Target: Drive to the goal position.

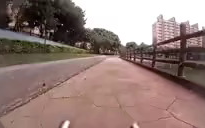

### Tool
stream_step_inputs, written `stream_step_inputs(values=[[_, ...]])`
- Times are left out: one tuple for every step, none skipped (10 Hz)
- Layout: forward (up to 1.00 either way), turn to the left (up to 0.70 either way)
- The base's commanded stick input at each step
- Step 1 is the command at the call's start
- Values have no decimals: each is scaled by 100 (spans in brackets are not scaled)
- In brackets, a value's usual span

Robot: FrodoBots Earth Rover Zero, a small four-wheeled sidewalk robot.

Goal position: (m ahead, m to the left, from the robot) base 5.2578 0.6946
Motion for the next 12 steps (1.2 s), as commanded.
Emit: stream_step_inputs(values=[[100,0],[100,0],[100,0],[100,0],[100,-5],[100,-31],[100,-36],[100,-30],[100,-12],[100,0],[100,0],[100,0]])
